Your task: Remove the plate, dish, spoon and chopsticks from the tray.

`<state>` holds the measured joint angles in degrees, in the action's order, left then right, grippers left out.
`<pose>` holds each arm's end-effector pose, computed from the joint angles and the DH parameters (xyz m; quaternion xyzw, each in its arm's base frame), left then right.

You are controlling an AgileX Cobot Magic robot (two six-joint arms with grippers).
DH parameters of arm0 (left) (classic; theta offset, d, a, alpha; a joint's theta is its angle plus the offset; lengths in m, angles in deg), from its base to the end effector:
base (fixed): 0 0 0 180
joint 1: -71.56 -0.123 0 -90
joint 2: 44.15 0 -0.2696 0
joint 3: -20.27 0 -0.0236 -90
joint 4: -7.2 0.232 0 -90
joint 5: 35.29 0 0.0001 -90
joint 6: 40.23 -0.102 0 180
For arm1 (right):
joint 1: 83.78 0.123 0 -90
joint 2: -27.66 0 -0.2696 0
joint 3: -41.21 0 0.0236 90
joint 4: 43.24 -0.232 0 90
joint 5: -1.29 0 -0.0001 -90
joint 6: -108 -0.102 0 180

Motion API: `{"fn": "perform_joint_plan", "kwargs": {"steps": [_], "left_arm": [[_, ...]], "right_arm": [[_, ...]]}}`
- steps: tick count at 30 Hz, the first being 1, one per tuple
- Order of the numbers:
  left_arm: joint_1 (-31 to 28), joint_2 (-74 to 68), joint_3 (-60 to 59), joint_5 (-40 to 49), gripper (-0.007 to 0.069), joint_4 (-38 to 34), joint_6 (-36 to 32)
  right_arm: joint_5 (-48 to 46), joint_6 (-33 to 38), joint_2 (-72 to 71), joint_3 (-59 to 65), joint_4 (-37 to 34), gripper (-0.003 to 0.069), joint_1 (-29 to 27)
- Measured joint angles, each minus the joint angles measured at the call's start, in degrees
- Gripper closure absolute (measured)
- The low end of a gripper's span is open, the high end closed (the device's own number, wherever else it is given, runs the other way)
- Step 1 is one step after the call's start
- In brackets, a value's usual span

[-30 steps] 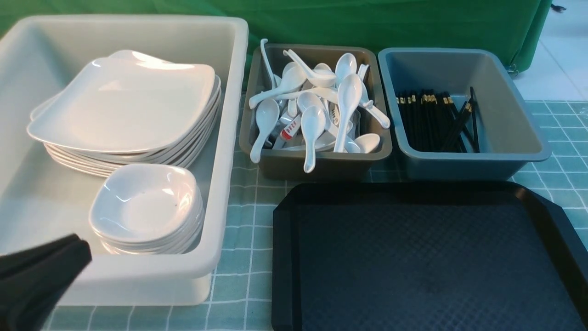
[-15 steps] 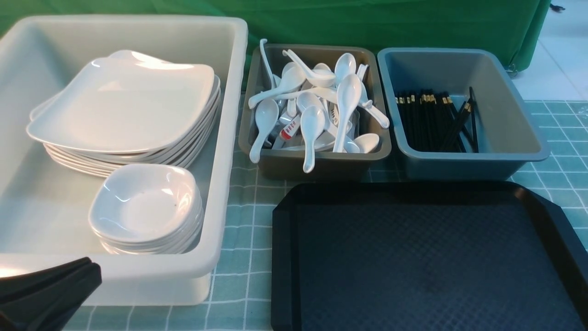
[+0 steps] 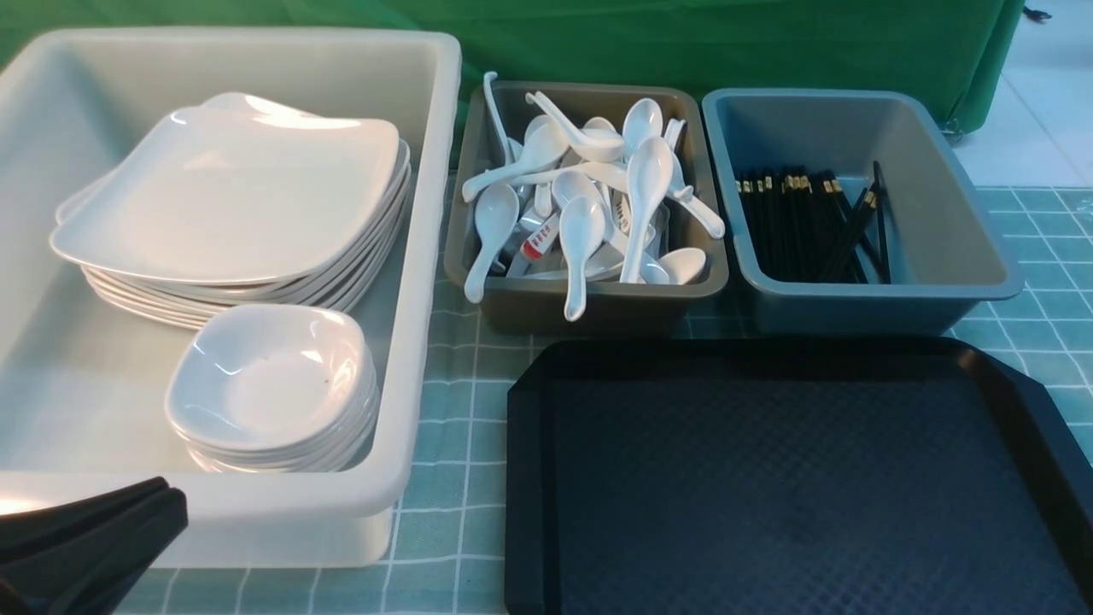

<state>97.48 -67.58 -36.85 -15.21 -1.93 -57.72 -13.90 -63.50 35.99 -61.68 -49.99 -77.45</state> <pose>0.0675 -0.0390 0.2731 0.2465 0.7276 -0.1154 0.6298 0.0621 0.0101 0.1853 -0.0656 0.7662 0.0361 0.6383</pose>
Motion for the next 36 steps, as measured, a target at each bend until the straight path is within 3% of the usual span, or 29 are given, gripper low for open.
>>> {"fn": "perform_joint_plan", "kwargs": {"steps": [24,27,31,32,36], "left_arm": [[0.00,0.00,-0.02,0.00,0.0608,0.07,0.00],[-0.48,0.00,-0.12,-0.80,0.0608,2.61,0.66],[-6.54,1.22,-2.18,-6.86,0.0615,7.87,7.95],[-12.62,3.20,-4.68,-10.98,0.0616,9.13,11.06],[-24.64,10.88,-13.20,-15.03,0.0616,7.82,13.04]], "right_arm": [[0.68,0.00,0.00,0.00,-0.21,0.0589,0.00],[0.68,0.00,0.00,0.00,-0.21,0.0584,0.00],[0.71,0.00,0.00,0.00,-0.21,0.0576,0.00],[0.76,0.00,0.00,0.00,-0.21,0.0572,0.00],[0.78,0.00,0.00,0.00,-0.21,0.0561,0.00]]}}
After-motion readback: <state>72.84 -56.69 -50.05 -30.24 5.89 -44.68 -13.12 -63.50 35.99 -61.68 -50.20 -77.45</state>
